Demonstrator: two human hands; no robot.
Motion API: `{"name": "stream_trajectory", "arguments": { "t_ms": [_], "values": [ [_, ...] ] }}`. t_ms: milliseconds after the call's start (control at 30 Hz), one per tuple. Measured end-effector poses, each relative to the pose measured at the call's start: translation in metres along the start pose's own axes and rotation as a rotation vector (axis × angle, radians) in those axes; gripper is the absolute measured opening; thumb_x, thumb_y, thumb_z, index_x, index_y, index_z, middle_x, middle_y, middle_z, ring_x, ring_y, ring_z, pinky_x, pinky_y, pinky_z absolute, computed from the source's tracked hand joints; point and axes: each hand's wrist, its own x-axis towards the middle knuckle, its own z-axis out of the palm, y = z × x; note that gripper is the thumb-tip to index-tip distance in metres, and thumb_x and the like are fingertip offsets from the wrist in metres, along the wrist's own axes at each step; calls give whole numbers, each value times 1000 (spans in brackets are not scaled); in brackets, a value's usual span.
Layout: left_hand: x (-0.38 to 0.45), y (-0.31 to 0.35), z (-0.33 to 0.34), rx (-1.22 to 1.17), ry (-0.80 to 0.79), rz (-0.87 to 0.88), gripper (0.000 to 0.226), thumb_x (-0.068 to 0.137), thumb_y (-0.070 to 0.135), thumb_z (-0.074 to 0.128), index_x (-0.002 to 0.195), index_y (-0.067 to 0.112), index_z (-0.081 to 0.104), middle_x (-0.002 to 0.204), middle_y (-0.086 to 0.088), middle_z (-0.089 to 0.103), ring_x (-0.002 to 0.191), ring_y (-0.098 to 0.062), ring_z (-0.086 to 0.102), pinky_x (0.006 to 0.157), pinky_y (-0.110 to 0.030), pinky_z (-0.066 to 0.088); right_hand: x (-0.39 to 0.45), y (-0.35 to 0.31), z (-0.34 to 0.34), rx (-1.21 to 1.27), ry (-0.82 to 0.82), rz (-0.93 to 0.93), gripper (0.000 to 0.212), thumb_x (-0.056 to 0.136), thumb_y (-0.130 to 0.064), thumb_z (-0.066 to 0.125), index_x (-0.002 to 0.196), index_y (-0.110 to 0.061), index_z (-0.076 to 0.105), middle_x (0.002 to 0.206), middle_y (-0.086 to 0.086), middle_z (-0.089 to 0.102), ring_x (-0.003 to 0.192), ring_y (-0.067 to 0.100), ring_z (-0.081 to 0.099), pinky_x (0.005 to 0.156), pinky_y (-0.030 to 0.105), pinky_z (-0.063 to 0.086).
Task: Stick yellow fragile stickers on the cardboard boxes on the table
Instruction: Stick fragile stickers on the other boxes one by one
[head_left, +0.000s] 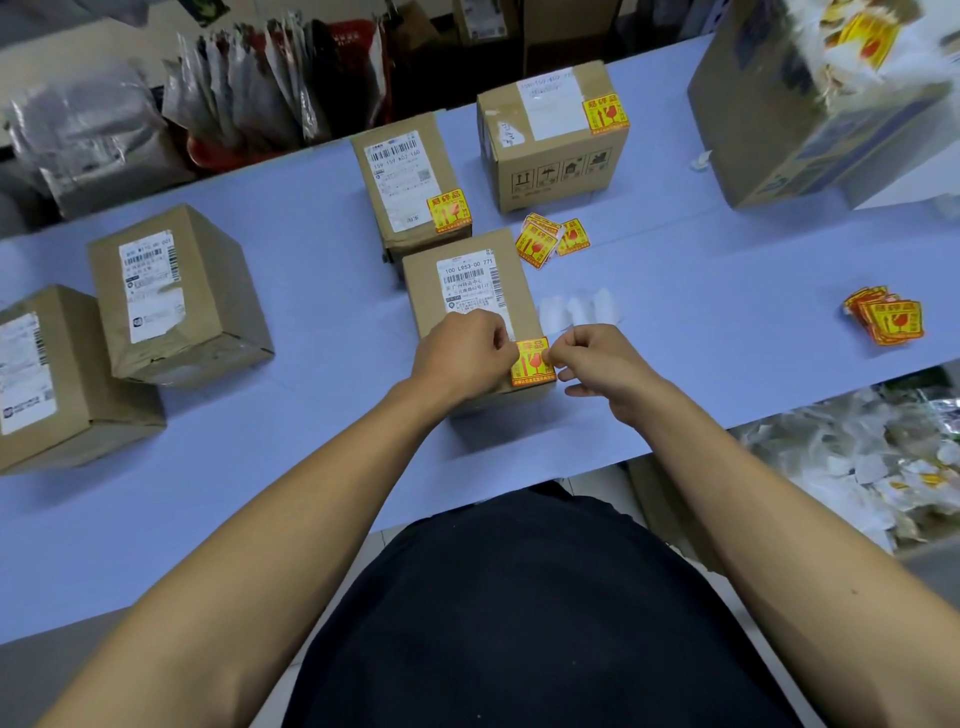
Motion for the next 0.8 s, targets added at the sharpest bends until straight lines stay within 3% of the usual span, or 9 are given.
{"name": "stream_trajectory", "arguments": {
  "t_ms": [433, 567, 667, 733, 800],
  "values": [
    [-2, 0, 3, 54, 23, 27, 19, 82, 30, 58, 66, 20, 55, 70, 0, 64, 72, -25, 59, 50, -26, 32, 6, 4, -2, -32, 4, -17, 20, 87, -17, 67, 93, 1, 71, 82, 1, 67, 76, 12, 63, 60, 26, 54],
    [-1, 2, 5, 148, 66, 39, 18, 81, 31, 59, 72, 16, 61, 71, -2, 65, 74, -28, 61, 51, -26, 35, 6, 5, -3, -44, 8, -20, 16, 86, -21, 69, 90, -6, 68, 84, 2, 67, 76, 14, 63, 63, 28, 56],
    [-2, -4, 2, 233, 186, 67, 30, 81, 43, 65, 91, 16, 63, 95, -7, 65, 95, -31, 58, 64, -34, 44, 6, 8, -3, -42, 39, -15, 17, 84, -27, 72, 90, -14, 63, 90, 5, 65, 79, 18, 63, 68, 33, 57],
    [-3, -15, 2, 219, 246, 84, 49, 80, 50, 68, 116, 17, 61, 121, -9, 57, 116, -33, 48, 84, -41, 43, 9, 9, 1, -39, 65, -32, 26, 88, -37, 68, 106, -18, 63, 101, 6, 65, 92, 22, 66, 80, 40, 58],
    [-6, -27, 7, 235, 245, 94, 64, 87, 53, 61, 139, 18, 49, 146, -14, 41, 137, -35, 33, 102, -47, 37, 11, 7, 11, -64, 91, -73, 49, 91, -51, 62, 129, -21, 57, 112, -2, 64, 106, 19, 63, 94, 40, 54]
  ]
}}
